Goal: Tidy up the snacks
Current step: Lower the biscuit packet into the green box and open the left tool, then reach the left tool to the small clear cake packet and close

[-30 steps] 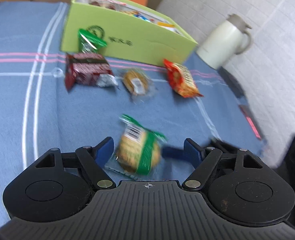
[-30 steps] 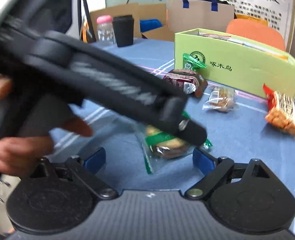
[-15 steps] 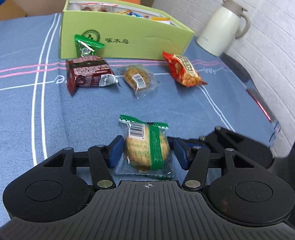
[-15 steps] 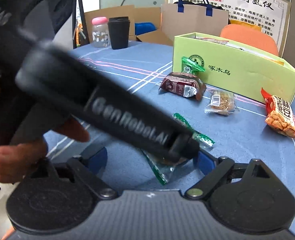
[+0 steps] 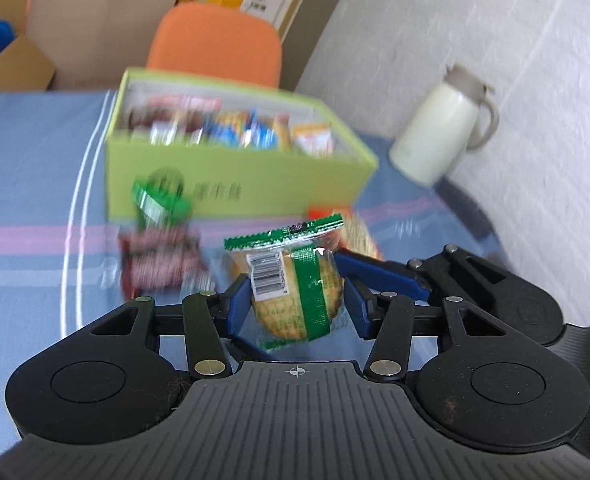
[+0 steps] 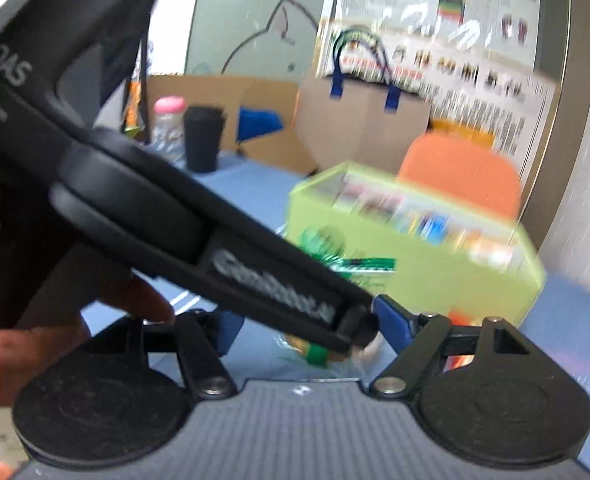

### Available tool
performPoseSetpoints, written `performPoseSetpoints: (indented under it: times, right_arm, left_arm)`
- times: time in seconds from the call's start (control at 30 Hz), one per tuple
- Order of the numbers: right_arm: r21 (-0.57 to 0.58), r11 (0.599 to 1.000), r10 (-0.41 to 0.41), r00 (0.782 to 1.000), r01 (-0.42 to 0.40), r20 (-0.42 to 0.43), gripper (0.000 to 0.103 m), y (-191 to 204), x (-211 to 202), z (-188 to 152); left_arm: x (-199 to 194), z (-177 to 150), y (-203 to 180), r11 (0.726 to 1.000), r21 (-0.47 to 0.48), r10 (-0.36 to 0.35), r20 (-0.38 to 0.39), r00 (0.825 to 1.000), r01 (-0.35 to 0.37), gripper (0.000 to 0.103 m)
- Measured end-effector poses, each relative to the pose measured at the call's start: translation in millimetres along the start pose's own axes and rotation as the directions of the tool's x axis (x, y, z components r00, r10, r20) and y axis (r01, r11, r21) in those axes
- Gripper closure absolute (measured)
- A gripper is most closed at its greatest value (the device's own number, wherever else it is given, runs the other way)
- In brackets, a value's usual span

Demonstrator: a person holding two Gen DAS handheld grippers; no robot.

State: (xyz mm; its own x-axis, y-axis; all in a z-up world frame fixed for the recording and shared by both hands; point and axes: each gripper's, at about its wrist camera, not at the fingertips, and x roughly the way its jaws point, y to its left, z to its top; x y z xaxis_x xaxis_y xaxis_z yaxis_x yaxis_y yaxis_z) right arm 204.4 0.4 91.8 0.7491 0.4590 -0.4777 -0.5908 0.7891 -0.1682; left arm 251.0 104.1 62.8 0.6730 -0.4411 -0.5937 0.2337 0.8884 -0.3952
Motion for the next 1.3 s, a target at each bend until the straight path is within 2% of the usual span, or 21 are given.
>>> performPoseSetpoints:
  times: [0.13,0.23,0.4,0.5,0.53,0.6,0.63,0.73,0.87,1.0,1.1,1.3]
  right_arm:
    - [-0.019,1.000,-0.022,0.999,0.023,0.039,0.024,-37,32,29]
    - [-0.031,0.999,-0.008,0.999,0.010,0.050,0.023,-64,63,49]
    - [-0.007,0.999,0.041,0.999,-0.040,0.017,0.022,-103,116,64]
    - [0.099,0.993,0.062,0.998,-0.059,-0.029,0.021,-126,130,57]
    - [0.120,0.992,0.046,0.999,-0.044,-0.012,0.020,-130,121,53]
    - [0.143,0.989,0.032,0.998,-0.039,0.045,0.011,-132,90,39]
    - [0.152,0.987,0.038,0.998,-0.046,0.059,0.011,-130,76,30]
    - [0.162,0.984,0.063,0.997,-0.070,0.048,0.011,-110,43,1]
    - [0.156,0.982,0.110,0.993,-0.102,-0.048,0.011,-71,27,-34]
    - [0.169,0.978,0.138,0.985,-0.119,-0.106,0.011,-43,30,-48]
    - [0.154,0.985,0.102,0.984,-0.080,-0.143,0.011,-29,30,-54]
    - [0.172,0.984,0.076,0.978,-0.042,-0.192,0.011,-13,19,-78]
  left_arm:
    - [21,54,-1,1.000,0.011,0.016,0.049,0.999,-0.016,0.072]
    - [41,94,4,0.999,0.006,0.046,0.069,0.997,-0.046,0.072]
    - [83,142,25,0.997,-0.009,0.083,0.050,0.995,-0.083,0.072]
    - [103,151,42,0.993,-0.065,0.099,0.042,0.994,-0.096,0.056]
    - [100,150,47,0.991,-0.086,0.108,0.051,0.993,-0.104,0.053]
    - [80,140,54,0.992,-0.090,0.099,0.105,0.989,-0.090,0.047]
    - [67,132,55,0.992,-0.085,0.101,0.134,0.986,-0.090,0.039]
    - [35,102,55,0.994,-0.063,0.102,0.166,0.981,-0.093,0.036]
    - [22,60,50,0.996,-0.047,0.087,0.129,0.988,-0.082,0.037]
    - [33,24,35,0.991,-0.021,0.137,0.048,0.989,-0.136,0.037]
    - [42,8,25,0.989,-0.006,0.148,0.006,0.989,-0.148,0.039]
    - [41,-8,13,0.991,0.006,0.134,-0.006,0.991,-0.134,0.037]
